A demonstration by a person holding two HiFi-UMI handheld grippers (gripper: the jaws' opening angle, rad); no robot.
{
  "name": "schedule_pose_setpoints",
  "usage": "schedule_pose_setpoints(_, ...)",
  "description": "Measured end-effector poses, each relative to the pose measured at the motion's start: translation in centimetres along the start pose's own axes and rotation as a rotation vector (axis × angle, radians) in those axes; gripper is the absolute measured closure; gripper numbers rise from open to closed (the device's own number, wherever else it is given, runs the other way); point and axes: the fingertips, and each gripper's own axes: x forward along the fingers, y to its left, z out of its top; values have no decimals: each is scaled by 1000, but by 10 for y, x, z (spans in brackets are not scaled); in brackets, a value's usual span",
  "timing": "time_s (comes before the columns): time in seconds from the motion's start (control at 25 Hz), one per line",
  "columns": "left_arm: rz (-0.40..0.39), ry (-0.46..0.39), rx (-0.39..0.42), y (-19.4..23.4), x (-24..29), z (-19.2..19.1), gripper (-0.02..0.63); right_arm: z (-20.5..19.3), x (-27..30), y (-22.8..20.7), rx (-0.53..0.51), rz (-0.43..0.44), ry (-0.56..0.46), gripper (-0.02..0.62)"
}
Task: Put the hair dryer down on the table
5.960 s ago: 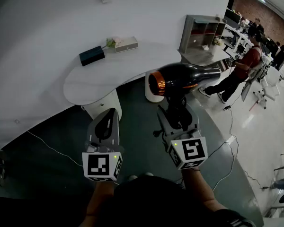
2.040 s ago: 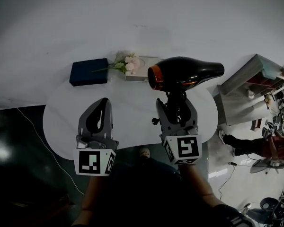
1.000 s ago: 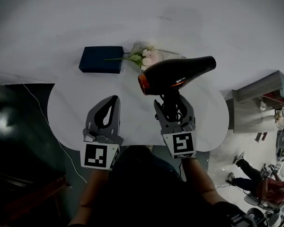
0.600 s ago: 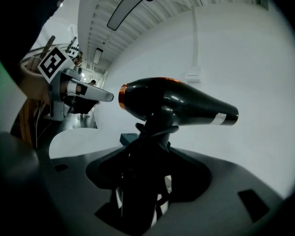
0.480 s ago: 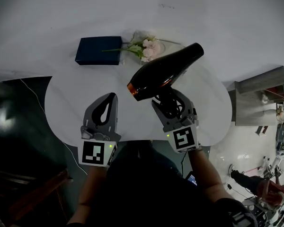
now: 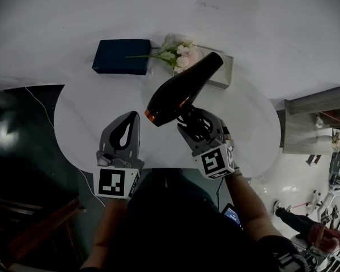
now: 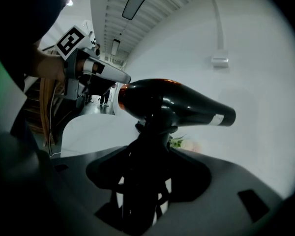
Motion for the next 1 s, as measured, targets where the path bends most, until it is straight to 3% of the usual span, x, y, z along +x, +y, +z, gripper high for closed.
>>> schedule_pose_setpoints(1.0, 1, 74, -19, -2, 5, -29, 594, -60, 37, 54, 80, 199, 124, 337)
